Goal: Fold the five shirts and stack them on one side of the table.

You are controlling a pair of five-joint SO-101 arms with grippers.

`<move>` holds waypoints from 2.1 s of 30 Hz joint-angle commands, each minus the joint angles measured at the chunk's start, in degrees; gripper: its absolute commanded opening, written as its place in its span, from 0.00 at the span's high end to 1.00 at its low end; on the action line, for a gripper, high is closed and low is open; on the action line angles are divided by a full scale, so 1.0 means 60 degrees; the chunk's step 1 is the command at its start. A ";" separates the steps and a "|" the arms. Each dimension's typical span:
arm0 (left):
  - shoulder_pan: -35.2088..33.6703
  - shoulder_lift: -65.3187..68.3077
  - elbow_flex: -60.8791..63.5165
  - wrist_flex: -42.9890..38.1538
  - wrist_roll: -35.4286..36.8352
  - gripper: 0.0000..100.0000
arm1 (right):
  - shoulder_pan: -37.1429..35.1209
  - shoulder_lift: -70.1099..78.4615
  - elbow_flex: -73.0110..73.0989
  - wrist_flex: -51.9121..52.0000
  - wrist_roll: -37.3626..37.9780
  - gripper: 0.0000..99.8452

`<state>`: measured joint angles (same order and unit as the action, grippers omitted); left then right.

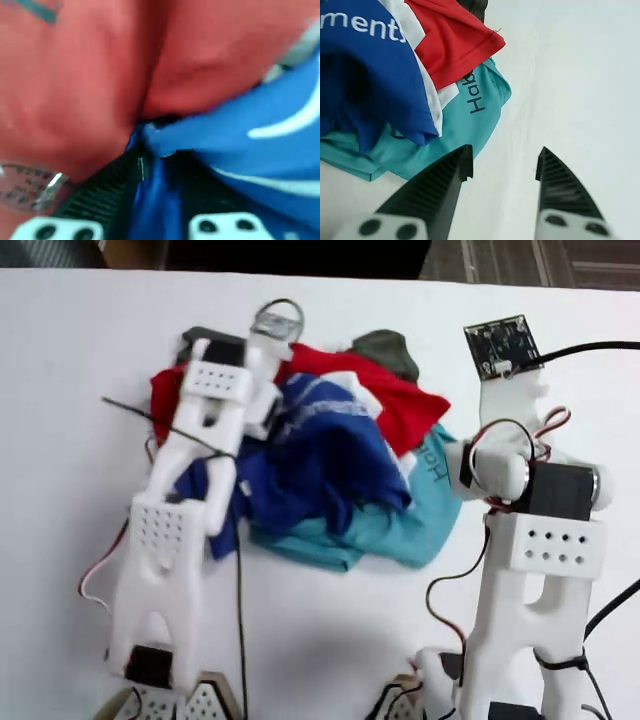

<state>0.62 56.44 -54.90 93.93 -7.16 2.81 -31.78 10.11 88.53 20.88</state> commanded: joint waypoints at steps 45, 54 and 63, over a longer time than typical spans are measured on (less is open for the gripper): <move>-0.3531 -0.4059 -0.1897 0.1128 -0.1084 0.70 | 0.0066 -0.0051 0.0982 -0.0139 0.0073 0.78; -0.0161 -0.4059 0.2454 -0.0894 -0.1495 0.70 | 0.0564 -0.0051 0.0982 -0.0081 0.0103 0.78; 0.0557 -0.4029 0.4799 -0.2813 -0.1788 0.70 | 0.1429 -0.0051 0.0982 -0.0081 0.0117 0.78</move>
<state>3.43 35.43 -28.44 80.84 -17.36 10.29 -31.69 16.18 87.65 21.32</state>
